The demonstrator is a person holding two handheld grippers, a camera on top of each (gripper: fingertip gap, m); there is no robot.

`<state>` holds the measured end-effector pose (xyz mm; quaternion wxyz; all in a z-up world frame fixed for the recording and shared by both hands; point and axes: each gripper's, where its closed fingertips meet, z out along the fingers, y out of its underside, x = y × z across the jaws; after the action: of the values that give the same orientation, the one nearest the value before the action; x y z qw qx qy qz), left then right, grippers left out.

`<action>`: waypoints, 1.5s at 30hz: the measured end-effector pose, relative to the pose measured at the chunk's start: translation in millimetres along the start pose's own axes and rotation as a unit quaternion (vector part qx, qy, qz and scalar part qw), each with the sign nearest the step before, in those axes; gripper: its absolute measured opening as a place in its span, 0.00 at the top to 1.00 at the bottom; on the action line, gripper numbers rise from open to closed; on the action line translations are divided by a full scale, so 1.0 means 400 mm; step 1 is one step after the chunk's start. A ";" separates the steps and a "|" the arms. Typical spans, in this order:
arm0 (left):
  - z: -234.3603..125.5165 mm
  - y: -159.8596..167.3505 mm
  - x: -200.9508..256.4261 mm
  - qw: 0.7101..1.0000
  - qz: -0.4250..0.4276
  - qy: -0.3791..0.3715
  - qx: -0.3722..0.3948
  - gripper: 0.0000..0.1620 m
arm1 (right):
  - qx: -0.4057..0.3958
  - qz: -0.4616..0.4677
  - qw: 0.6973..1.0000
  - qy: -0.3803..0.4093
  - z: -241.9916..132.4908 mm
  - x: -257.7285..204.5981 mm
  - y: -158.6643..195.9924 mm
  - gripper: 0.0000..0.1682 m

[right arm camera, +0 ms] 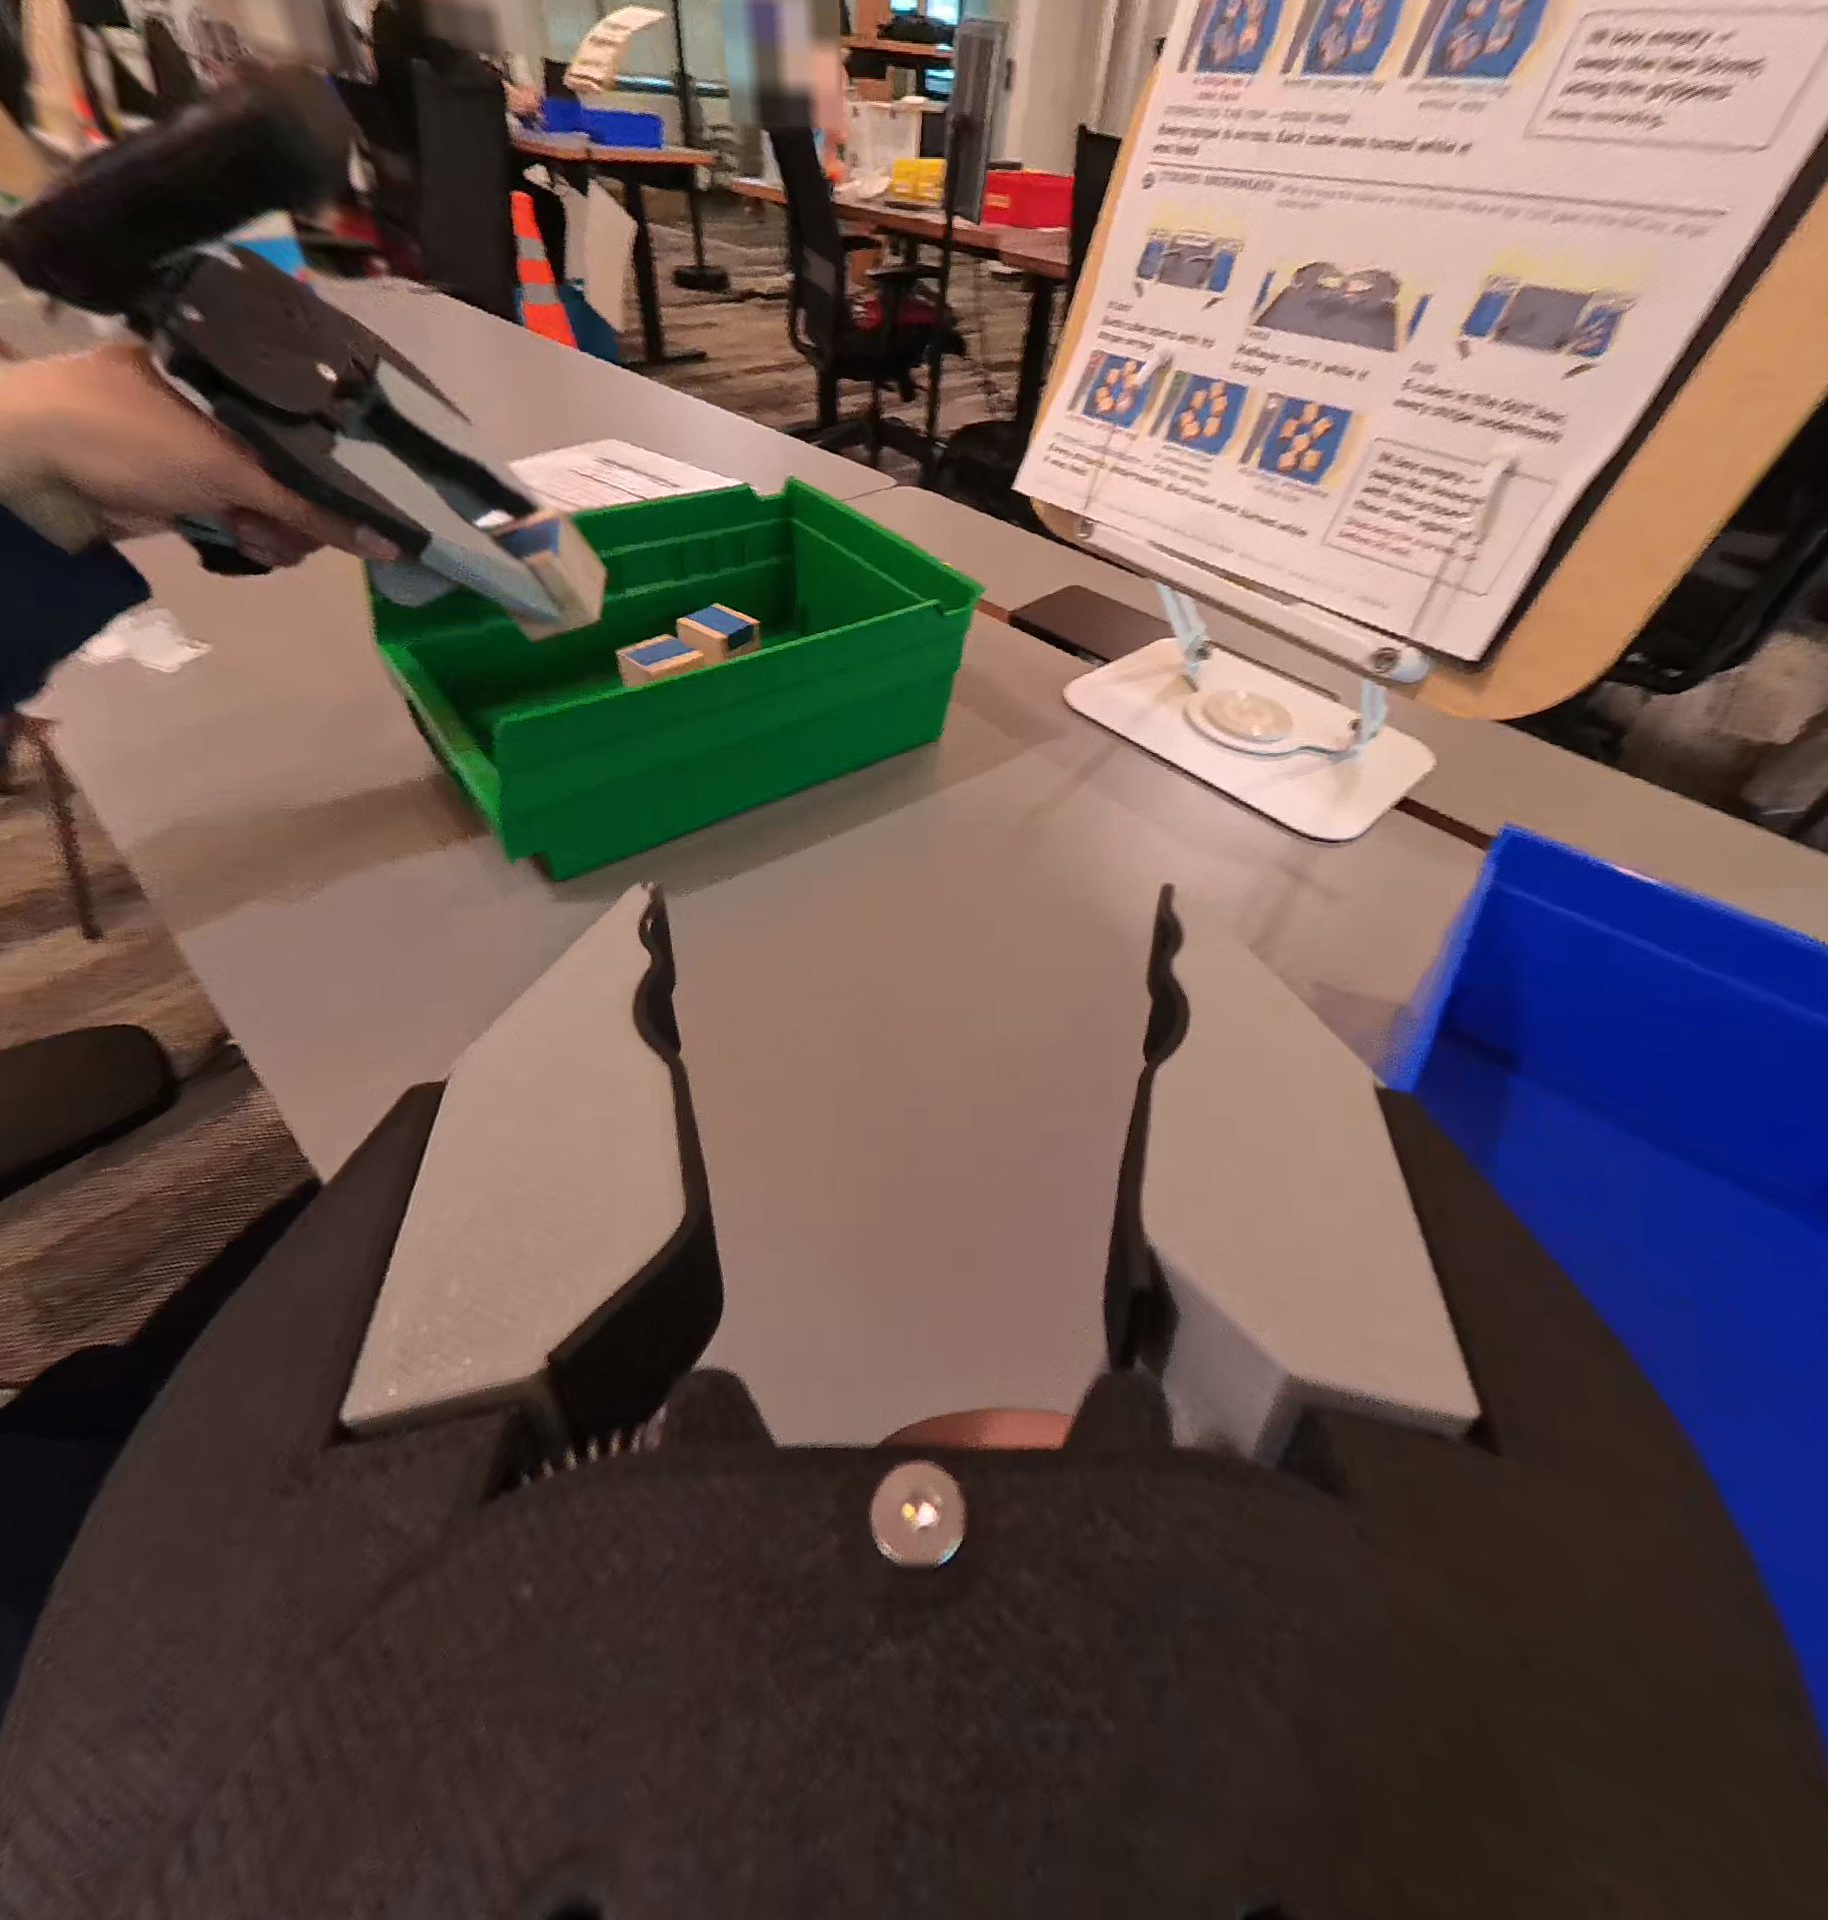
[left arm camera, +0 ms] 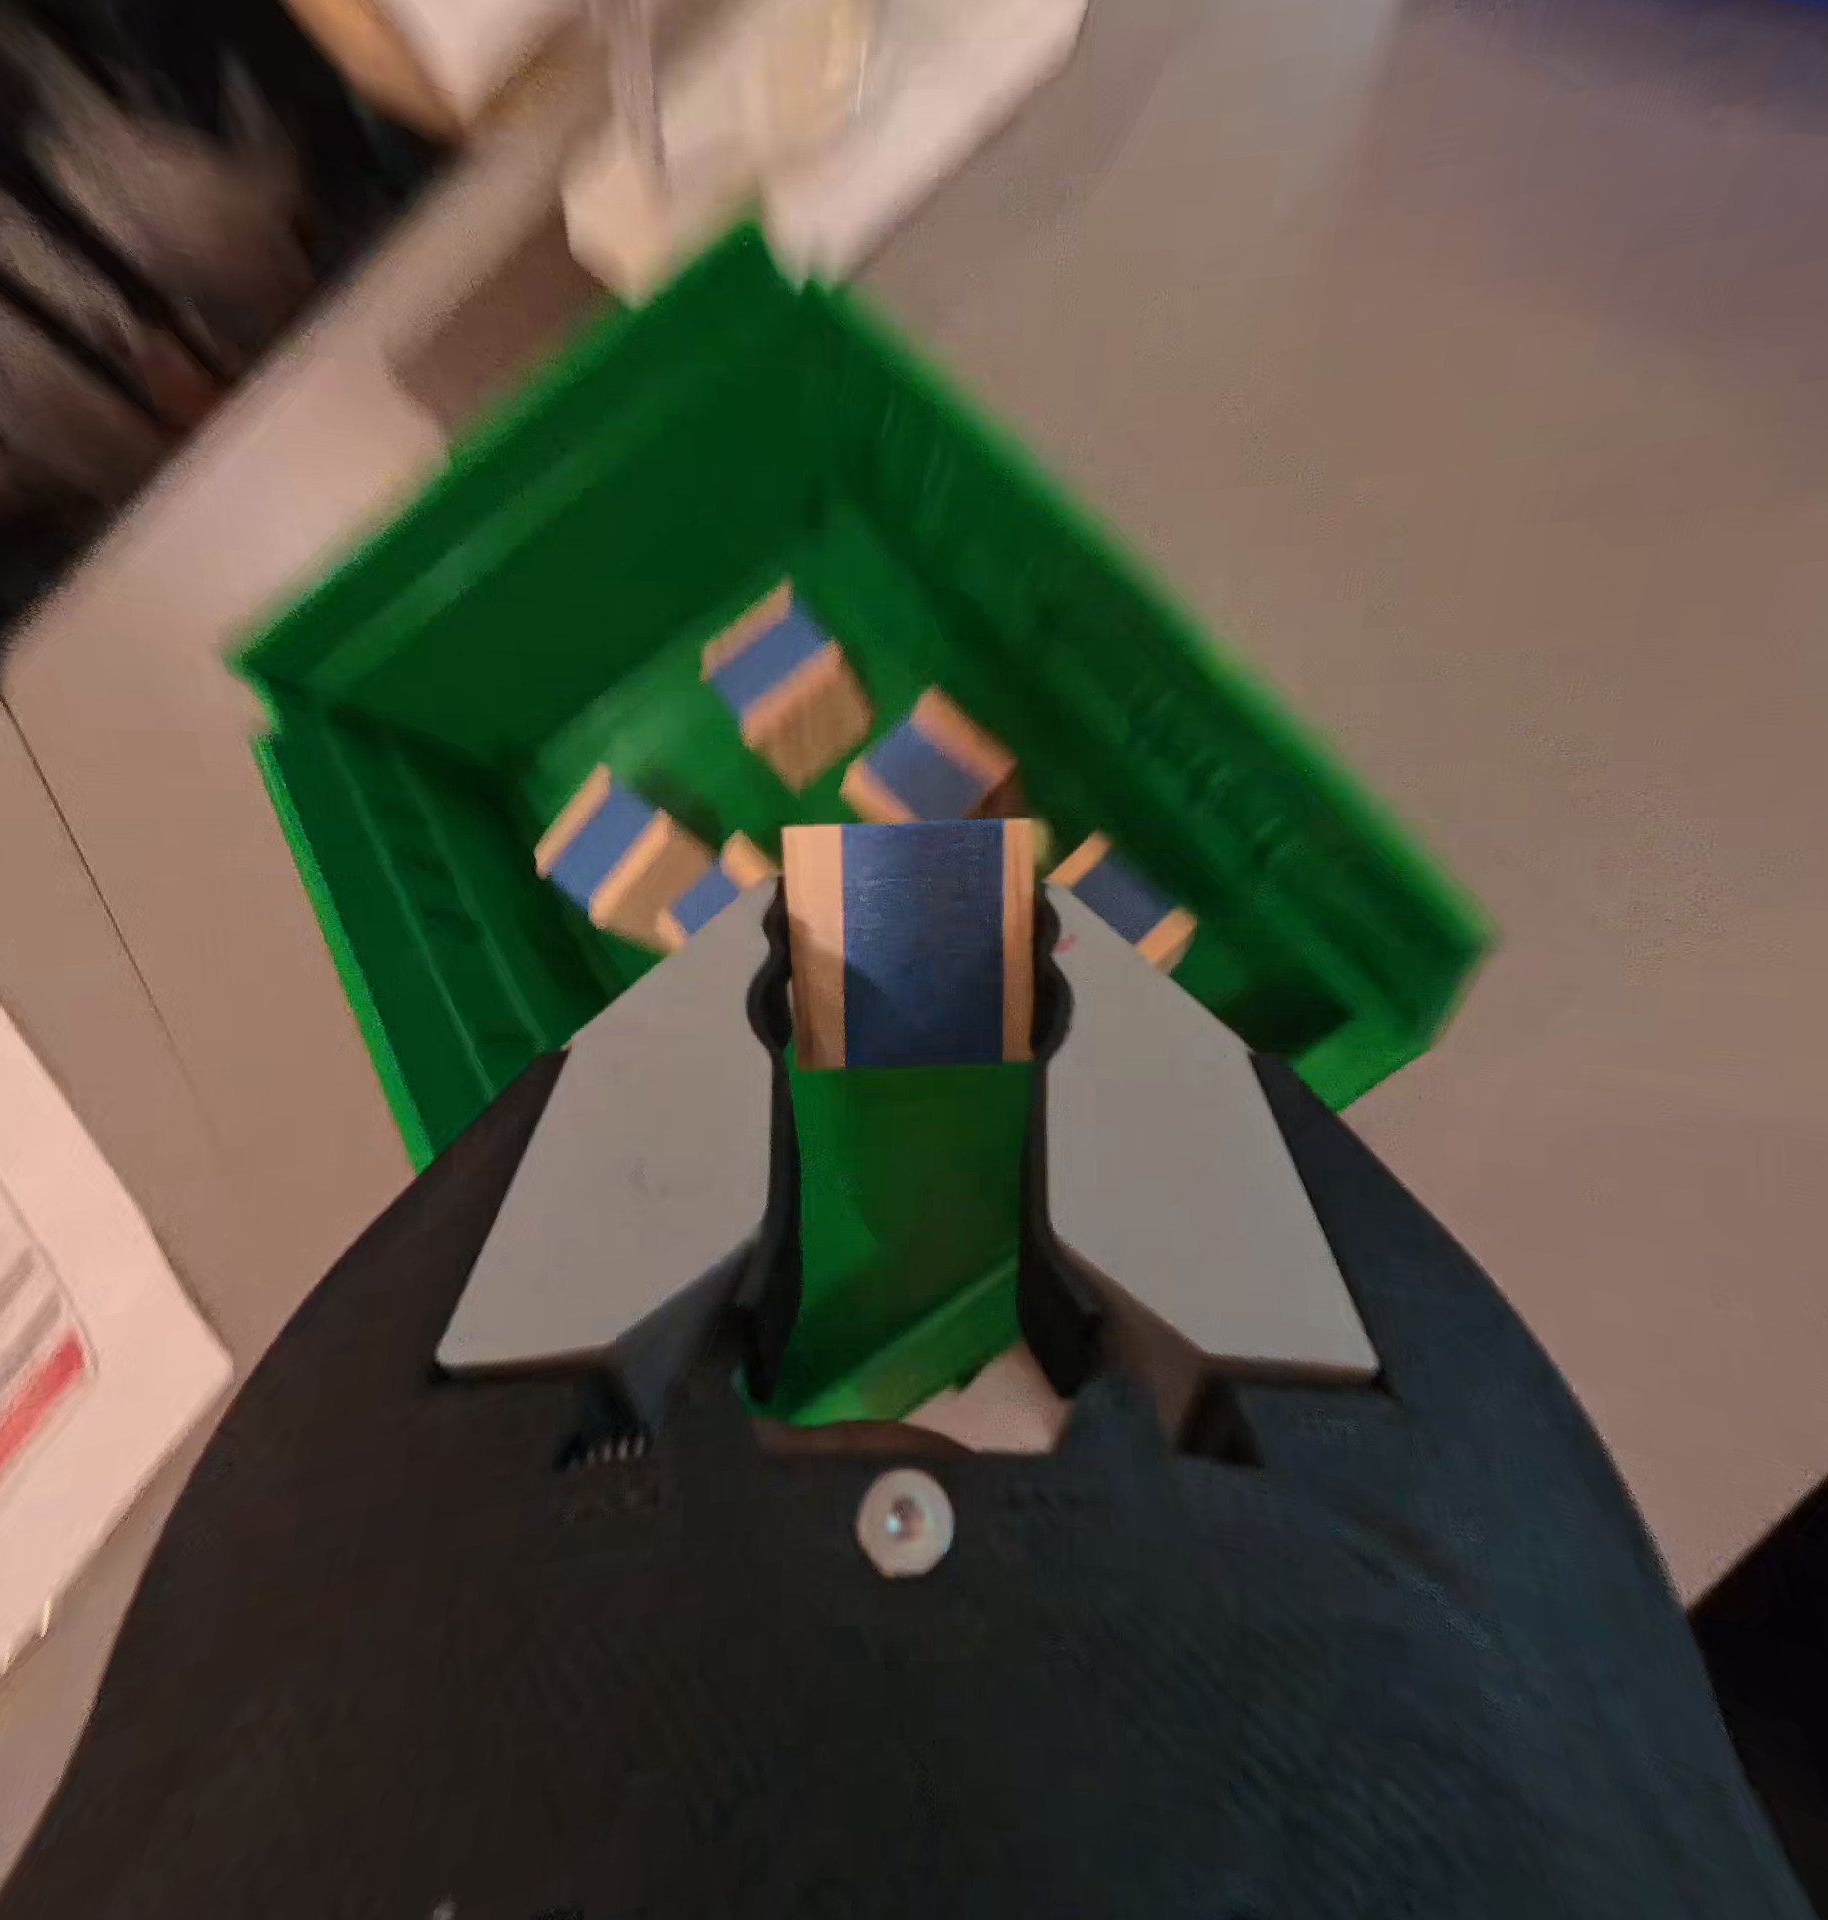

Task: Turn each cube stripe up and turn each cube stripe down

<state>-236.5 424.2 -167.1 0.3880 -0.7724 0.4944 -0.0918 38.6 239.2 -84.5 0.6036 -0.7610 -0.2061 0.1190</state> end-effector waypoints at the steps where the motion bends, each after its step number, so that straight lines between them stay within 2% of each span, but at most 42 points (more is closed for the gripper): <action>1: -0.034 -0.057 0.037 0.998 0.022 -0.003 0.062 0.73 | 0.002 0.008 1.000 -0.015 0.008 -0.011 -0.003 0.47; 4: -0.135 -0.198 0.193 0.962 0.136 -0.011 0.235 0.73 | 0.009 0.040 0.996 -0.083 0.036 -0.064 -0.019 0.51; 6: -0.191 -0.254 0.305 0.922 0.208 -0.019 0.325 0.73 | 0.019 0.087 0.984 -0.154 0.045 -0.112 -0.034 0.51; 8: -0.239 -0.281 0.422 0.872 0.274 -0.006 0.406 0.73 | 0.033 0.151 0.953 -0.260 0.031 -0.178 -0.050 0.51; 11: -0.274 -0.272 0.563 0.804 0.354 0.025 0.477 0.73 | 0.023 0.237 0.880 -0.411 -0.011 -0.266 -0.060 0.52; 13: -0.290 -0.272 0.619 0.774 0.375 0.043 0.509 0.73 | 0.014 0.261 0.849 -0.460 -0.024 -0.302 -0.052 0.53; 16: -0.321 -0.286 0.645 0.755 0.388 0.039 0.528 0.74 | -0.024 0.248 0.848 -0.468 -0.004 -0.338 -0.006 0.52; 18: -0.354 -0.281 0.666 0.740 0.378 0.068 0.552 0.74 | -0.028 0.240 0.844 -0.479 -0.003 -0.359 0.000 0.53; 21: -0.359 -0.275 0.666 0.738 0.371 0.074 0.558 0.73 | -0.020 0.241 0.827 -0.508 -0.017 -0.389 -0.017 0.54; 27: -0.337 -0.263 0.690 0.741 0.367 0.107 0.551 0.74 | -0.013 0.248 0.814 -0.525 -0.017 -0.437 -0.031 0.55; 28: -0.325 -0.264 0.694 0.744 0.371 0.103 0.546 0.74 | -0.014 0.247 0.812 -0.528 -0.018 -0.443 -0.031 0.60; 29: -0.314 -0.266 0.694 0.746 0.374 0.096 0.542 0.74 | -0.015 0.240 0.816 -0.525 -0.014 -0.446 -0.027 0.72; 36: -0.250 -0.273 0.660 0.786 0.353 0.065 0.504 0.74 | -0.010 0.213 0.866 -0.452 0.028 -0.401 -0.010 0.74; 45: -0.233 -0.278 0.650 0.790 0.349 0.049 0.502 0.74 | -0.004 0.219 0.875 -0.433 0.039 -0.384 -0.011 0.75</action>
<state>-79.8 183.0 -89.8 0.7022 -0.2383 0.6329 -0.2227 -105.1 183.3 -94.3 0.4095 -0.6616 -0.2753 0.5647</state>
